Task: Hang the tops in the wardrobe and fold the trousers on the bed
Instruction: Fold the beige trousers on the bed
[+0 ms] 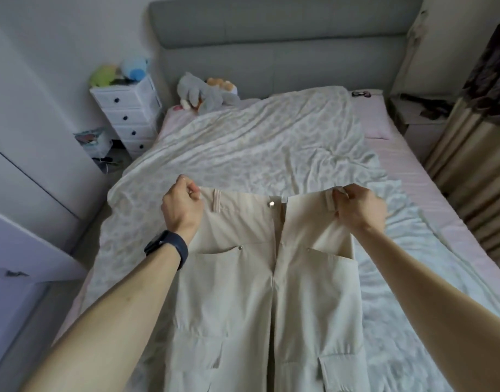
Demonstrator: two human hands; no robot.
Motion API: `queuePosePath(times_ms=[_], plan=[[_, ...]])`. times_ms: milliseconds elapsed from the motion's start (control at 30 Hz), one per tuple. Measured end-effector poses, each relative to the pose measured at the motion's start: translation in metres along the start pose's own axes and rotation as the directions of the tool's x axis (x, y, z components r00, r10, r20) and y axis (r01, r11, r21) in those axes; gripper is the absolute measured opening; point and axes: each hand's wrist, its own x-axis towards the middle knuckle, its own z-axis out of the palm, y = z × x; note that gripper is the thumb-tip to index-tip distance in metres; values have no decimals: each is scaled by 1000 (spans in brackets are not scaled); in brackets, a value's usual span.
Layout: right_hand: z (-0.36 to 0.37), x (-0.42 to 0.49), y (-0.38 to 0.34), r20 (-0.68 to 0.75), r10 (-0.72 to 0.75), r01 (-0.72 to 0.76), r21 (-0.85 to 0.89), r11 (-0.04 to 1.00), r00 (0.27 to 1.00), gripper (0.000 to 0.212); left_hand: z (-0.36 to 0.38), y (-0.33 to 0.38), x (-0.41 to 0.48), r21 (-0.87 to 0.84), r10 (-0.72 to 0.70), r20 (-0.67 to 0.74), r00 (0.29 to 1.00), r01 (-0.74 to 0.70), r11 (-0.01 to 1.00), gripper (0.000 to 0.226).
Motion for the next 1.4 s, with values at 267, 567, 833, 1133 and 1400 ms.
queuePosePath(times_ms=[267, 567, 833, 1133, 1400], plan=[[115, 28, 60, 54, -29, 33, -73, 997, 998, 34, 123, -87, 9, 127, 69, 184, 980, -94, 988, 30], [234, -125, 197, 406, -209, 385, -424, 820, 890, 71, 200, -243, -113, 355, 211, 736, 643, -633, 688, 68], [225, -227, 221, 325, -173, 298, -388, 872, 930, 68, 203, -256, -123, 529, -14, 665, 746, -458, 714, 61], [129, -426, 275, 337, 120, 41, -433, 900, 934, 77, 92, -236, -364, 219, 237, 635, 735, -465, 858, 61], [46, -505, 314, 464, 383, -251, -322, 913, 798, 73, 1, -238, -548, 259, 93, 764, 639, -435, 863, 67]])
